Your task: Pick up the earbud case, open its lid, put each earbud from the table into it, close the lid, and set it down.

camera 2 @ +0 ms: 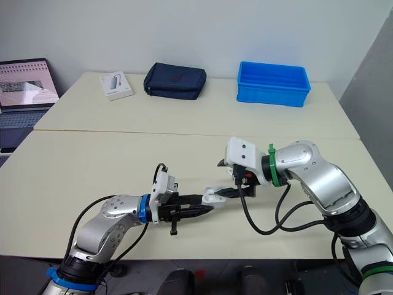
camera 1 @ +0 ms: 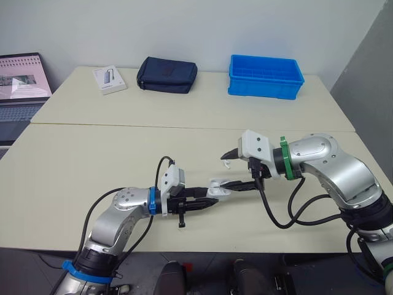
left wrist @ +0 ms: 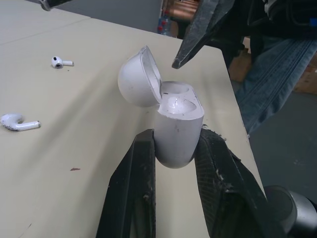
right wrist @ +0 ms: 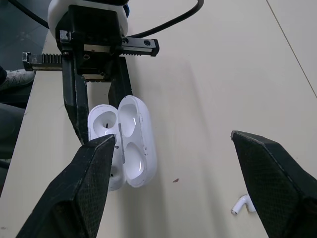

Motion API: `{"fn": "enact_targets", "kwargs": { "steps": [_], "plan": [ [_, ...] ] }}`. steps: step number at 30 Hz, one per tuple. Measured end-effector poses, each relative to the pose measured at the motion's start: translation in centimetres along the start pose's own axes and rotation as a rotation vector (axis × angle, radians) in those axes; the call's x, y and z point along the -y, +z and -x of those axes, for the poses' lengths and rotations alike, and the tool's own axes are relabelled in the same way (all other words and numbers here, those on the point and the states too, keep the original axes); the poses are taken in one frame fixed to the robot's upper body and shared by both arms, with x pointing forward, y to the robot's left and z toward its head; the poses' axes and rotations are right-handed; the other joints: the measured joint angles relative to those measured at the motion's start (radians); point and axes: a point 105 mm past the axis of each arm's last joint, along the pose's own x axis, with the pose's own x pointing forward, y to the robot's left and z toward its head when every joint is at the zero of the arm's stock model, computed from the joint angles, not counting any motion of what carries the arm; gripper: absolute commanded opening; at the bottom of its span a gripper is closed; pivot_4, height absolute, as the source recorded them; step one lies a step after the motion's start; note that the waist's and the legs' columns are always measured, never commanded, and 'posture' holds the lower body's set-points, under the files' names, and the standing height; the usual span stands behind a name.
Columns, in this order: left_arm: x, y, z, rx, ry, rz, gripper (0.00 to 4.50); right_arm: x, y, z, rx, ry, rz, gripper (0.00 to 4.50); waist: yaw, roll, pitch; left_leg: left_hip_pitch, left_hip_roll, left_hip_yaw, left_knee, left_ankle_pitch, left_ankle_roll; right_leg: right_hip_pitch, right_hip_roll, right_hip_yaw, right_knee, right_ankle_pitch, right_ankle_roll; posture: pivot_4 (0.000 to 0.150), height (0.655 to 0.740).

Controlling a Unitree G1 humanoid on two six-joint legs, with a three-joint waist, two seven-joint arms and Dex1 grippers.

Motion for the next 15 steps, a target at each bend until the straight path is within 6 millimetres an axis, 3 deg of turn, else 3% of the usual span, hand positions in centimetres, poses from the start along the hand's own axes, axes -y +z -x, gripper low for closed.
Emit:
{"fn": "enact_targets", "kwargs": {
  "steps": [5, 11, 15],
  "plan": [
    [-1.1, -0.1, 0.8, 0.039, 0.114, -0.002, 0.73, -0.1, -1.0, 2.0, -0.004, -0.029, 0.008, 3.89, 0.001, 0.000, 0.000, 0.000, 0.000, 0.000, 0.000, 0.000, 0.000, 0.000, 0.000, 0.000, 0.000, 0.000, 0.000, 0.150, 0.7267],
    [-4.3, 0.5, 3.3, 0.121, 0.398, -0.045, 0.73, -1.5, -3.2, 4.2, 0.024, -0.076, 0.044, 3.89, 0.003, 0.000, 0.000, 0.000, 0.000, 0.000, 0.000, 0.000, 0.000, 0.000, 0.000, 0.000, -0.001, 0.000, 0.000, 0.150, 0.7267],
    [-5.8, 0.9, 5.6, 0.155, 0.569, -0.074, 0.73, -1.4, -6.0, 7.6, -0.075, -0.157, -0.040, 3.89, 0.004, 0.000, 0.000, 0.000, 0.000, 0.001, 0.000, 0.000, 0.000, 0.001, -0.001, 0.000, -0.001, 0.000, 0.000, 0.150, 0.7267]
  ]
}}
